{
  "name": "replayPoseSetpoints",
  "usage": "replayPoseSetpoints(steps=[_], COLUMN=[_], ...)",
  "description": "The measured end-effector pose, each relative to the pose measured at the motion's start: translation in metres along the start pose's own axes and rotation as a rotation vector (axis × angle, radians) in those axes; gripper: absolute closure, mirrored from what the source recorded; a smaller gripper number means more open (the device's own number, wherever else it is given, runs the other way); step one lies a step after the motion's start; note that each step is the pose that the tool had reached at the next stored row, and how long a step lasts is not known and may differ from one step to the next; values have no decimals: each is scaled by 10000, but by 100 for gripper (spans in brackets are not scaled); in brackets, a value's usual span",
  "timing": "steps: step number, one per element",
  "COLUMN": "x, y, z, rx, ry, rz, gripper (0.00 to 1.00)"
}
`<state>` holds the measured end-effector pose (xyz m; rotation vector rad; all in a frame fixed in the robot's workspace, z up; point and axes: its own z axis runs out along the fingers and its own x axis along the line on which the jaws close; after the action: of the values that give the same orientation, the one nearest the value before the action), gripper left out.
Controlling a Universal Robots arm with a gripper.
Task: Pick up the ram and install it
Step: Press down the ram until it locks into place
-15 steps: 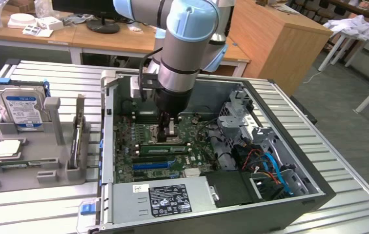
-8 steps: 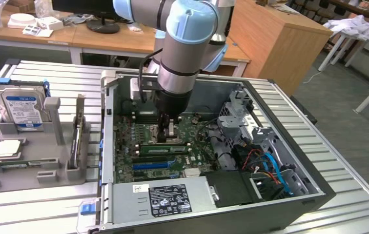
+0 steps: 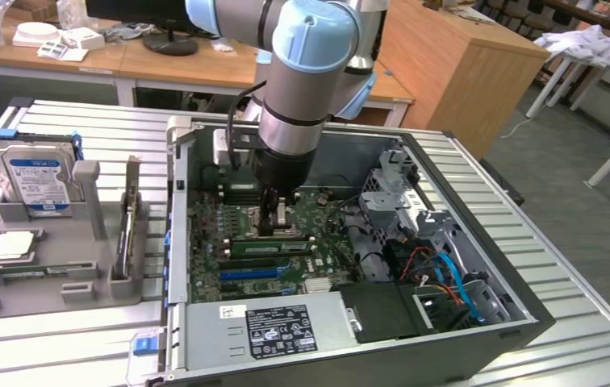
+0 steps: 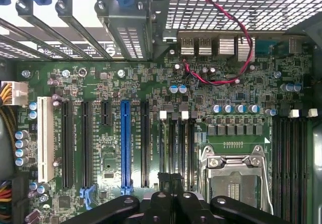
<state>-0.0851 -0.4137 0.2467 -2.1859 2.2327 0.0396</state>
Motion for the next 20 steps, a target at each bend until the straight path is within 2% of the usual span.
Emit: replayPoseSetpoints(steps=[20], x=[4], y=[0], z=[111], rx=[-1], ry=[3], rz=[0], gripper=[90])
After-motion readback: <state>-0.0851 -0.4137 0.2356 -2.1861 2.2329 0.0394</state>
